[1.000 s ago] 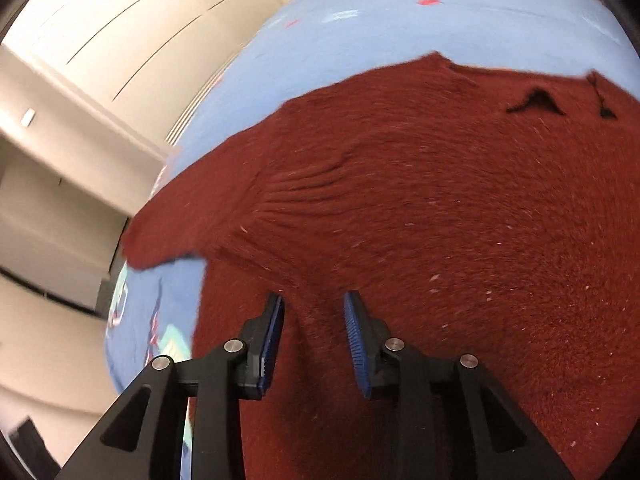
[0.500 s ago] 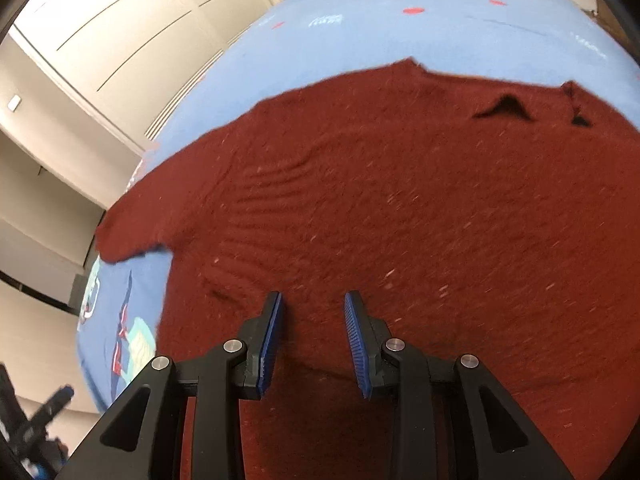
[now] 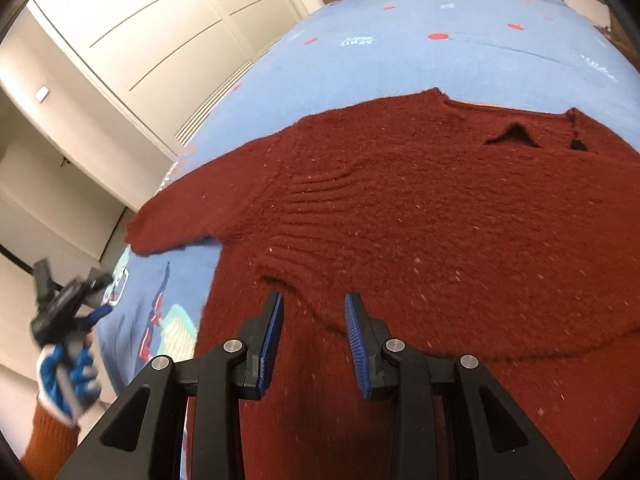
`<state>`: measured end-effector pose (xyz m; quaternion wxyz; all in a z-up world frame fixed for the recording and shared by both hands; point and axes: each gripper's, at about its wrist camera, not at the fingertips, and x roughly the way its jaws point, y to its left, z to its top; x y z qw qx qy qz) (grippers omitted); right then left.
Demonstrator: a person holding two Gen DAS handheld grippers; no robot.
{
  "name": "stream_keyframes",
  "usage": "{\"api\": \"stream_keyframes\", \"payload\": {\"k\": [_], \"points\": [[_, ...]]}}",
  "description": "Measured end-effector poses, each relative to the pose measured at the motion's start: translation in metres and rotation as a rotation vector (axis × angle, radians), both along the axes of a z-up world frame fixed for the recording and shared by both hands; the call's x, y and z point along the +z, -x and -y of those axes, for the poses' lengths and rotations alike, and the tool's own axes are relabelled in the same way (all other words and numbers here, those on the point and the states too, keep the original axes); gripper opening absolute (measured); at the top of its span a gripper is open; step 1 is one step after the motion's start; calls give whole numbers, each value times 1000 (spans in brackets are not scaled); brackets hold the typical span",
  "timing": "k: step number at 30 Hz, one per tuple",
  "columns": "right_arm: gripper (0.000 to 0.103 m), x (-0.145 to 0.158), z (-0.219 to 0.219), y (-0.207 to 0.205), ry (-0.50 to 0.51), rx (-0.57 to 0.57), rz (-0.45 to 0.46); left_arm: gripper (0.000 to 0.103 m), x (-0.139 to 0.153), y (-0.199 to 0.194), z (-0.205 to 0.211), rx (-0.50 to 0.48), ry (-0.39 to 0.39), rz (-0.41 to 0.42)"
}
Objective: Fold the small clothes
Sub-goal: 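Move the left tool to the cuff of the other sleeve, then grasp the other sleeve cuff with the left tool and lift it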
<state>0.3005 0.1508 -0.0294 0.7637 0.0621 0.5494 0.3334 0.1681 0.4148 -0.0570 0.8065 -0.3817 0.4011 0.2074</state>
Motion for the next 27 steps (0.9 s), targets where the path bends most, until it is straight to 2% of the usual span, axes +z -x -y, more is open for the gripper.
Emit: {"api": "stream_keyframes", "payload": {"k": [6,9,12,16,20,25,27], "points": [[33,2,23,16,-16,-42,-15,100,-24,-8,-41,91,198,143],[33,0,38,18,-15,-70,-25,99,-36,-7,-57,143,267,218],[33,4,49,19,-15,-94,-22,98,-40,-4,-73,184,320,312],[33,11,60,19,-19,-109,-13,91,-44,-6,-97,224,384,401],[33,22,70,20,-4,-111,9,81,-46,-14,-115,240,420,456],[33,24,84,22,8,-128,-3,80,-52,-26,-129,284,496,542],[33,22,87,23,29,-129,-3,75,-52,-31,-133,291,520,557]]}}
